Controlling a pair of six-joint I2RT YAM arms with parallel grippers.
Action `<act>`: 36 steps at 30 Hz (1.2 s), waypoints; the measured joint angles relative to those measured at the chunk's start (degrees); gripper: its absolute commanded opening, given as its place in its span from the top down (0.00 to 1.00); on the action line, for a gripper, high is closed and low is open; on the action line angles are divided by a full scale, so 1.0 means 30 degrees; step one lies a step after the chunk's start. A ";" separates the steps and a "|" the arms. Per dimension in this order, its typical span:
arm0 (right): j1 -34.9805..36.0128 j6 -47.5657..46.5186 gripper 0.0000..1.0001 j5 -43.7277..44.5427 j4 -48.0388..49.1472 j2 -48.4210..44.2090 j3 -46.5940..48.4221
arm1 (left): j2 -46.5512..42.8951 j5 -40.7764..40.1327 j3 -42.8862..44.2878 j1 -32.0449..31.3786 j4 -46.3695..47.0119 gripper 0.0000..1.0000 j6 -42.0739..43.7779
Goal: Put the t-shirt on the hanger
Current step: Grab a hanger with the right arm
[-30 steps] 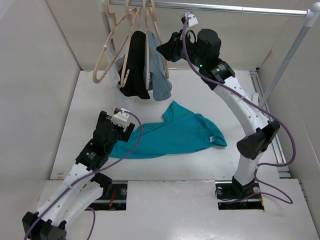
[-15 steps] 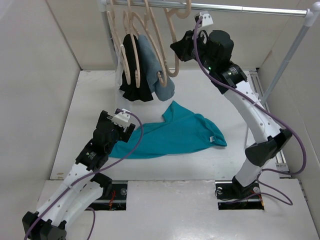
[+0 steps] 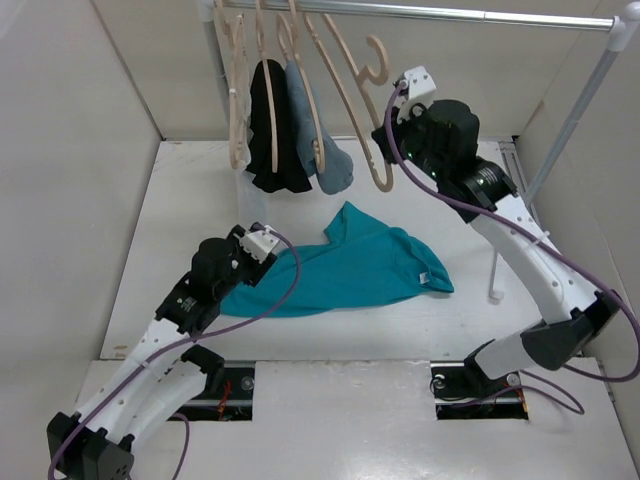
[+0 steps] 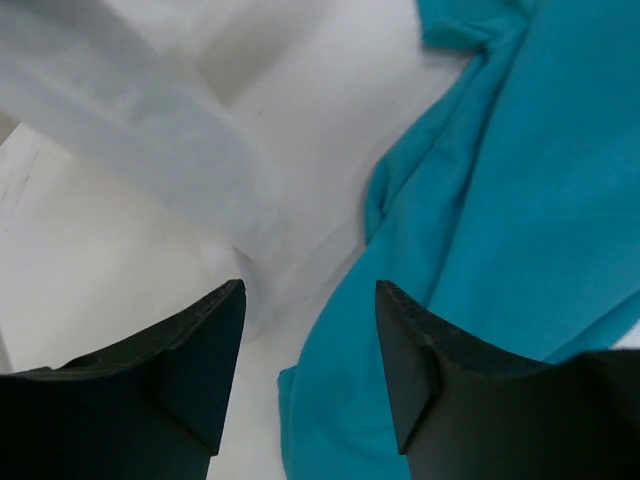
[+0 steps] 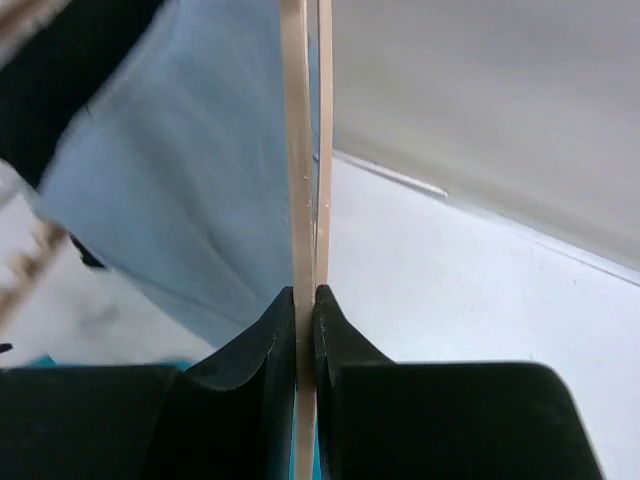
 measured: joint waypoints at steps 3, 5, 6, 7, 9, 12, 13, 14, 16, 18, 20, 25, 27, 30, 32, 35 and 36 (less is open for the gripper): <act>-0.0175 -0.0415 1.00 -0.0182 -0.0189 -0.1180 -0.1894 | 0.0342 0.1894 0.0204 0.0000 -0.0015 0.59 0.0634; -0.0386 -0.0568 1.00 -0.0357 -0.0452 -0.1705 -0.2594 | 0.0772 0.3198 0.0437 0.0000 0.0000 0.61 0.1042; -0.0525 -0.0656 1.00 -0.0386 -0.0510 -0.1982 -0.2943 | 0.1042 0.3818 0.0554 0.0000 0.0007 0.61 0.1377; -0.0641 -0.0707 1.00 -0.0452 -0.0612 -0.2295 -0.3315 | 0.1311 0.4532 0.0685 0.0000 0.0007 0.57 0.1763; -0.0925 -0.0750 1.00 -0.0495 -0.0729 -0.3067 -0.4306 | 0.1916 0.5931 0.0918 0.0000 -0.0058 0.32 0.2718; -0.1501 -0.0736 1.00 -0.0816 -0.1056 -0.4823 -0.6550 | 0.3228 0.7701 0.1530 -0.0051 -0.0597 0.18 0.3942; -0.1719 -0.0663 1.00 -0.0911 -0.1129 -0.5515 -0.7424 | 0.3883 0.8131 0.1807 -0.0131 -0.0809 0.15 0.4379; -0.1938 -0.0532 1.00 -0.1049 -0.1384 -0.6164 -0.8240 | 0.4597 0.8437 0.2171 -0.0248 -0.1107 0.13 0.4881; -0.2455 -0.0306 1.00 -0.1304 -0.1836 -0.7286 -0.9726 | 0.6105 0.8925 0.2798 -0.0605 -0.1851 0.10 0.6637; -0.3067 -0.0007 1.00 -0.1719 -0.2499 -0.8182 -1.1052 | 0.7745 0.8903 0.3198 -0.1290 -0.2754 0.17 0.8539; -0.3643 0.0240 1.00 -0.2193 -0.3038 -0.8743 -1.2145 | 0.9209 0.8371 0.3206 -0.2062 -0.3300 0.29 1.0185; -0.4707 0.0612 1.00 -0.2922 -0.4721 -0.9938 -1.3661 | 1.0550 0.6207 0.2033 -0.2710 -0.3876 0.69 1.3784; -0.5034 0.0678 1.00 -0.3082 -0.5231 -1.0462 -1.3814 | 1.0542 0.5297 0.1428 -0.2710 -0.3971 0.96 1.4848; -0.5377 0.0707 1.00 -0.3519 -0.5668 -1.1074 -1.3865 | 1.0491 0.3759 0.0670 -0.2667 -0.4124 1.00 1.5846; -0.5479 0.0707 1.00 -0.3840 -0.5901 -1.1271 -1.3879 | 1.0127 0.2900 -0.0051 -0.2200 -0.4233 1.00 1.6422; -0.5486 0.0670 1.00 -0.4495 -0.6353 -1.1220 -1.4010 | 0.8743 0.1690 -0.1013 -0.0510 -0.4554 1.00 1.7282; -0.5486 0.0670 1.00 -0.4707 -0.6601 -1.1125 -1.4018 | 0.8058 0.1290 -0.1326 0.0342 -0.4903 1.00 1.7646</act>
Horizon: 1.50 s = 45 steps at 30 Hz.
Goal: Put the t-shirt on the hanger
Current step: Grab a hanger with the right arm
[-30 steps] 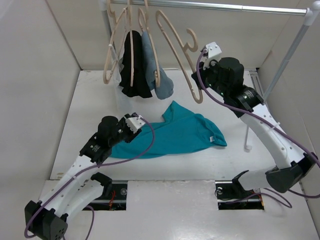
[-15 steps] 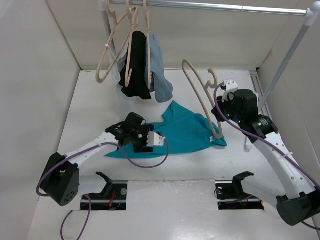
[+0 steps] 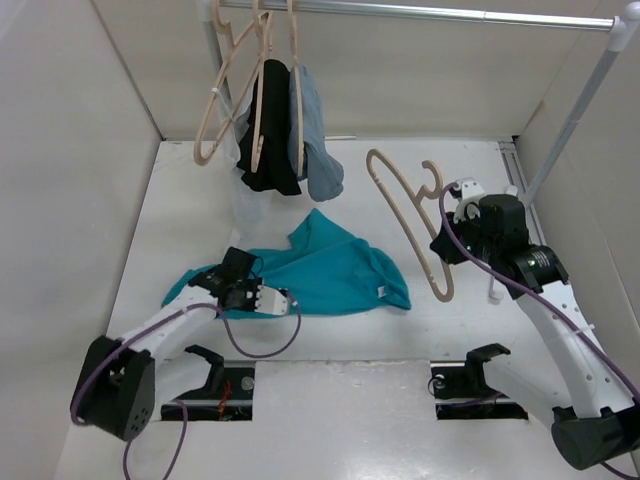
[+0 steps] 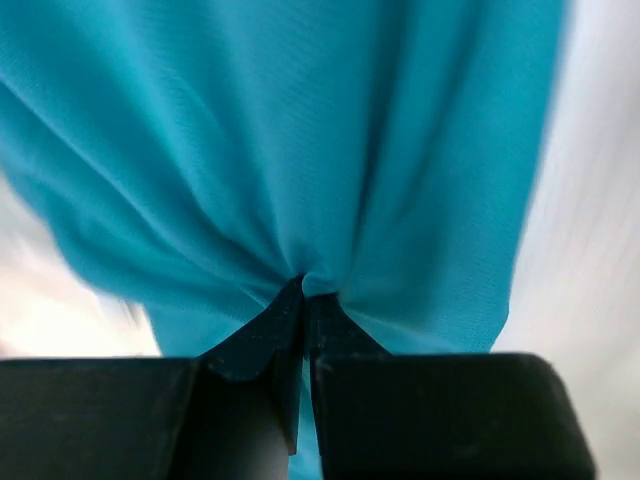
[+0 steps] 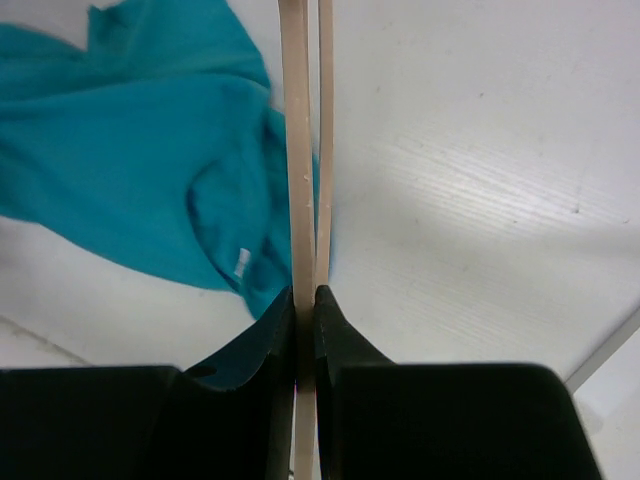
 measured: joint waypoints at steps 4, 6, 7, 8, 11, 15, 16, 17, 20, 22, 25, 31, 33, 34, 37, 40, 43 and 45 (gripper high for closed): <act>0.0153 -0.0022 1.00 -0.0568 -0.0634 0.0306 0.0000 | -0.3497 -0.1064 -0.0707 0.2550 -0.1821 0.57 0.0940; 0.0495 -0.0080 1.00 -0.0685 -0.0809 0.0517 0.0000 | -0.5370 -0.0233 -0.0568 0.2703 -0.2244 0.09 0.0816; 0.0663 -0.0117 1.00 -0.0707 -0.0911 0.0656 0.0000 | -0.6360 0.0583 -0.0248 0.2703 -0.2382 0.04 0.0474; 0.0816 -0.0146 1.00 -0.0772 -0.0976 0.0823 0.0000 | -0.7009 0.1392 0.0175 0.2703 -0.2404 0.04 -0.0168; 0.1304 -0.0204 1.00 -0.0874 -0.1494 0.1260 0.0000 | -0.7832 0.4860 0.2302 0.2528 -0.1362 0.27 -0.2739; 0.1639 -0.0131 1.00 -0.0780 -0.2441 0.0925 0.0000 | -0.5187 0.8429 0.5537 0.0634 0.0007 0.57 -0.6652; 0.1639 -0.0080 1.00 -0.0692 -0.2681 0.0699 0.0000 | -0.3876 0.8859 0.6317 0.0000 0.0095 0.61 -0.7497; 0.1639 0.0015 1.00 -0.0583 -0.2892 0.0430 0.0000 | -0.2237 0.9202 0.7322 -0.0816 0.0226 0.63 -0.8371; 0.1632 0.0262 1.00 -0.0131 -0.3330 -0.0146 0.0000 | 0.3497 0.9398 1.0652 -0.3177 0.0576 0.64 -1.0885; 0.1545 0.0546 1.00 0.0168 -0.3526 -0.0262 0.0000 | 0.7125 0.9129 1.2662 -0.4211 0.0539 0.65 -1.2458; 0.1173 0.0852 1.00 0.0270 -0.3796 -0.0364 0.0000 | 1.2065 0.8648 1.6269 -0.5187 -0.0080 0.59 -1.4673; 0.0576 0.1144 1.00 0.0678 -0.4109 -0.1202 -0.0175 | 1.4950 0.7796 1.8083 -0.5370 -0.0911 0.53 -1.7136; 0.0576 0.1144 1.00 0.0685 -0.4138 -0.1319 -0.0284 | 1.4950 0.7300 1.8083 -0.5493 -0.1056 0.55 -1.7376; 0.0554 0.1144 1.00 0.0685 -0.4138 -0.1319 -0.0328 | 1.4965 0.6951 1.8083 -0.5632 -0.1064 0.57 -1.7442; 0.0466 0.1093 1.00 0.0678 -0.4218 -0.1311 -0.0452 | 1.5154 0.6047 1.8017 -0.6084 -0.1086 0.60 -1.7609; 0.0466 0.0940 1.00 0.0510 -0.4211 -0.1311 -0.0452 | 1.5198 0.5501 1.7376 -0.6288 -0.1042 0.60 -1.7733; 0.0466 0.0721 1.00 0.0240 -0.4204 -0.1290 -0.0452 | 1.5234 0.5085 1.6538 -0.6237 -0.1217 0.59 -1.7733; 0.0466 0.0627 1.00 0.0160 -0.4204 -0.1246 -0.0452 | 1.5380 0.4714 1.6385 -0.6207 -0.1377 0.64 -1.7741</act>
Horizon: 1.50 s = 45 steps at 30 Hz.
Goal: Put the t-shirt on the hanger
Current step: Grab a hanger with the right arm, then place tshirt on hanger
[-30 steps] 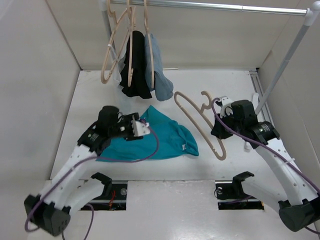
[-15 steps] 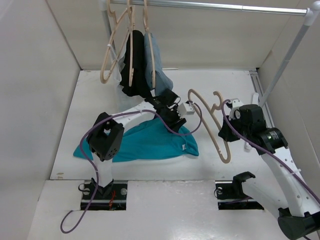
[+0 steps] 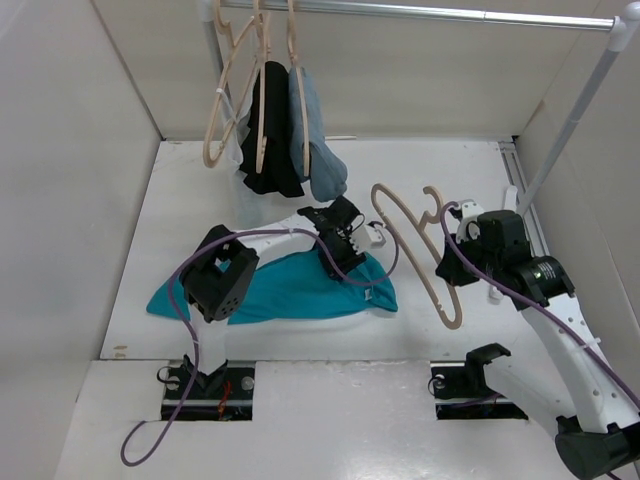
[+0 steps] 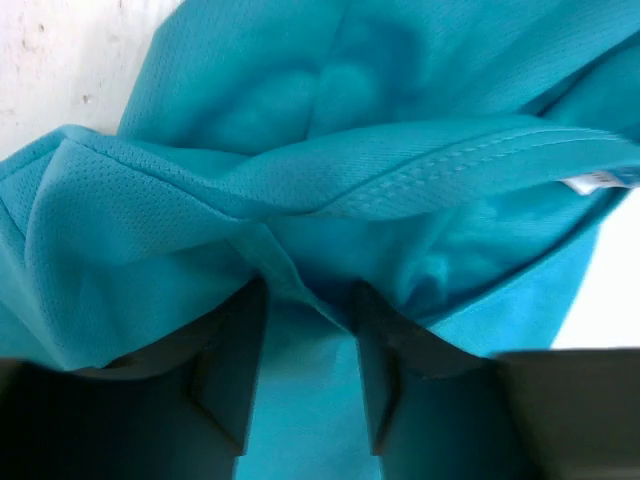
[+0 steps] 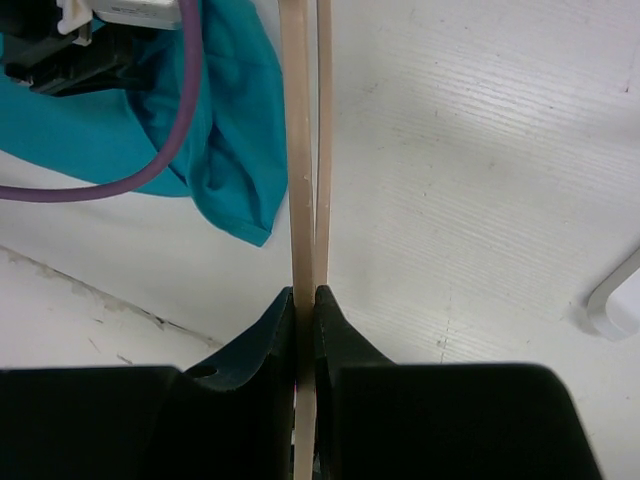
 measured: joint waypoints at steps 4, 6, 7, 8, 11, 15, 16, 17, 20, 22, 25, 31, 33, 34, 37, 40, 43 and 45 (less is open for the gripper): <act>0.0000 -0.0153 1.00 -0.0146 0.0007 0.0000 0.0000 | 0.0189 -0.0554 -0.0066 0.0044 0.0007 0.78 -0.0022; 0.0000 -0.0233 1.00 -0.0248 0.0007 0.0000 0.0000 | 0.0189 -0.0554 -0.0066 0.0109 0.0000 0.78 0.0015; 0.0000 -0.0270 1.00 -0.0291 0.0000 0.0000 0.0000 | 0.0182 -0.0554 -0.0066 0.0146 0.0000 0.86 0.0015; 0.0000 -0.0306 1.00 -0.0342 0.0000 -0.0007 0.0000 | 0.0182 -0.0532 -0.0066 0.0219 -0.0029 0.92 -0.0015; 0.0029 -0.0437 1.00 -0.0539 0.0000 -0.0015 -0.0051 | 0.0168 -0.0488 -0.0066 0.0372 -0.0138 1.00 -0.0124; 0.0350 -0.0488 1.00 -0.0838 -0.0022 -0.0022 -0.0058 | 0.0168 -0.0423 0.0168 0.0532 -0.0707 1.00 -0.0772; 0.0583 -0.0495 1.00 -0.0911 -0.0087 -0.0015 -0.0051 | 0.0168 -0.0342 0.0408 0.0605 -0.1027 1.00 -0.0991; 0.0845 -0.0495 1.00 -0.0954 -0.0270 -0.0007 -0.0007 | 0.0160 -0.0240 0.0729 0.0699 -0.1348 1.00 -0.1217; 0.1734 -0.0452 1.00 -0.0962 -0.1355 0.0095 0.0590 | 0.0087 -0.0051 0.1712 0.1158 -0.1814 1.00 -0.1843; 0.2222 -0.0284 1.00 -0.0816 -0.2193 0.0146 0.1282 | 0.0022 -0.0146 0.2106 0.1552 -0.2011 1.00 -0.2229; 0.2754 0.0044 1.00 -0.0670 -0.3300 0.0219 0.2171 | 0.0015 -0.0211 0.2368 0.2229 -0.2157 1.00 -0.2849; 0.4510 0.0889 1.00 -0.1144 -0.4524 0.0233 0.2382 | 0.0022 -0.0554 0.2535 0.2747 -0.2259 1.00 -0.3585; 0.5129 0.1093 1.00 -0.1443 -0.4677 0.0138 0.2419 | 0.0029 -0.0663 0.2776 0.2732 -0.2288 1.00 -0.3628; 0.5413 0.1217 1.00 -0.1603 -0.4707 0.0102 0.2463 | 0.0036 -0.0729 0.2929 0.2725 -0.2288 1.00 -0.3628; 0.6054 0.1749 1.00 -0.1763 -0.4758 -0.0007 0.2514 | 0.0051 -0.0874 0.3483 0.2667 -0.2280 1.00 -0.3621; 0.6470 0.2229 1.00 -0.1749 -0.4714 -0.0044 0.2448 | 0.0051 -0.0969 0.3738 0.2652 -0.2273 1.00 -0.3606; 0.6761 0.2572 1.00 -0.1676 -0.4605 -0.0262 0.1945 | 0.0051 -0.1027 0.3738 0.2674 -0.2295 1.00 -0.3504; 0.6812 0.2674 1.00 -0.1727 -0.4532 -0.0401 0.1472 | 0.0036 -0.0976 0.3738 0.2696 -0.2295 1.00 -0.3446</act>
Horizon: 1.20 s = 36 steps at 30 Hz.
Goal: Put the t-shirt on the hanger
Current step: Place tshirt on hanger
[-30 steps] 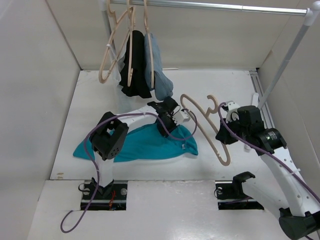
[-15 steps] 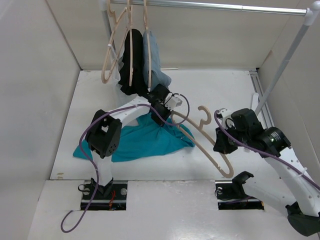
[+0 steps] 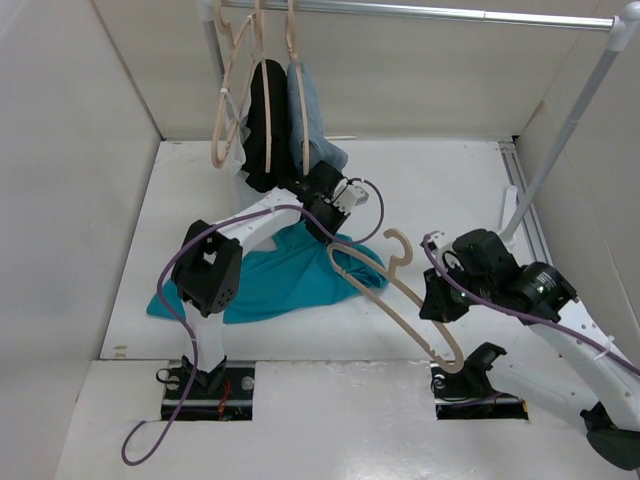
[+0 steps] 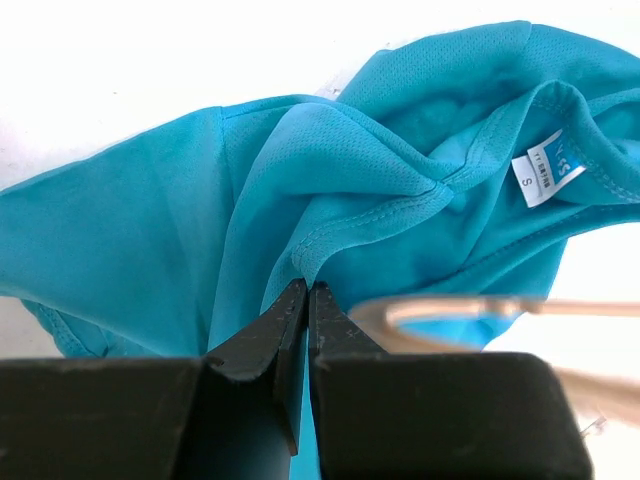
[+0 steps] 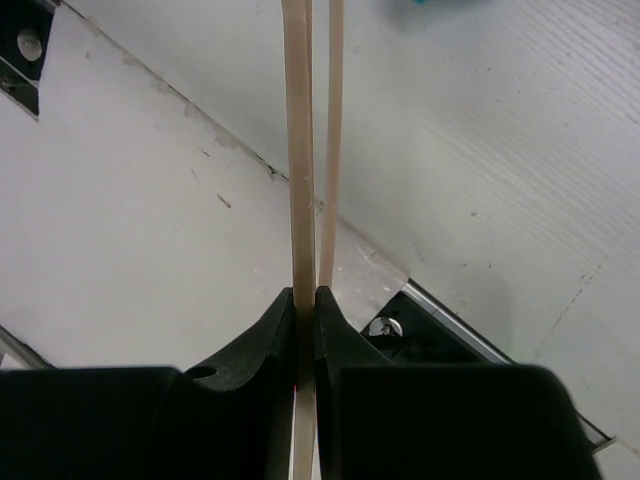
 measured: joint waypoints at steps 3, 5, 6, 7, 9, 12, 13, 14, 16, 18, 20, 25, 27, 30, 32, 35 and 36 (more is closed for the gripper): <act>0.0073 0.0117 1.00 -0.0066 0.0379 -0.0015 -0.0721 | -0.0015 0.0051 0.0000 0.0022 0.0000 1.00 0.0058; 0.0175 0.0146 1.00 -0.0051 0.0641 0.0015 -0.1078 | -0.0066 0.0255 0.0000 0.0036 -0.0029 1.00 0.0138; 0.0219 0.0146 1.00 -0.0007 0.0772 0.0007 -0.1224 | -0.0124 0.0415 0.0000 0.0044 -0.0080 1.00 0.0204; 0.0233 0.0168 1.00 0.0073 0.0903 0.0036 -0.1319 | -0.0197 0.0583 0.0000 0.0044 -0.0160 1.00 0.0262; 0.0233 0.0204 1.00 0.0321 0.1064 0.0233 -0.1348 | -0.0401 0.0816 0.0000 0.0044 -0.0313 1.00 0.0350; 0.0233 0.0204 1.00 0.0984 0.1166 0.0801 -0.1290 | -0.0925 0.1078 -0.0058 0.0044 -0.0583 1.00 0.0619; 0.0233 0.0219 1.00 0.1253 0.1239 0.0954 -0.1253 | -0.1202 0.1151 -0.0131 0.0044 -0.0685 1.00 0.0729; 0.0233 0.0233 1.00 0.1479 0.1355 0.1056 -0.1239 | -0.1472 0.1268 -0.0204 0.0051 -0.0816 1.00 0.0838; 0.0233 0.0270 1.00 0.1829 0.1734 0.1268 -0.1217 | -0.1916 0.1647 -0.0211 0.0044 -0.1035 1.00 0.0991; 0.0233 0.0284 1.00 0.1974 0.2390 0.1625 -0.1202 | -0.2331 0.2098 -0.0160 -0.0102 -0.1260 1.00 0.1078; 0.0233 0.0364 1.00 0.2237 0.3126 0.1982 -0.1209 | -0.2623 0.2317 0.0058 -0.0284 -0.1566 1.00 0.1093; 0.0073 0.0495 1.00 0.2324 0.6033 0.1960 -0.1880 | -0.3781 0.3169 0.0153 -0.1268 -0.1887 1.00 0.1282; -0.0073 0.0495 1.00 0.1836 0.7664 0.1894 -0.2659 | -0.4342 0.3446 0.0146 -0.1770 -0.1974 1.00 0.1413; -0.0182 0.0306 1.00 0.0969 1.0105 0.2004 -0.4080 | -0.4779 0.3759 0.0153 -0.2390 -0.2120 1.00 0.1647; -0.0189 0.0160 1.00 0.0648 1.1118 0.2127 -0.4962 | -0.4838 0.3774 0.0153 -0.2761 -0.2280 1.00 0.1909; -0.0648 -0.0211 1.00 0.0219 1.2087 0.1902 -0.6200 | -0.4976 0.3759 -0.0189 -0.3038 -0.2557 0.96 0.2630; -0.0991 -0.0335 1.00 0.0102 1.2189 0.1734 -0.6411 | -0.5173 0.3810 -0.0561 -0.3067 -0.2696 0.91 0.3104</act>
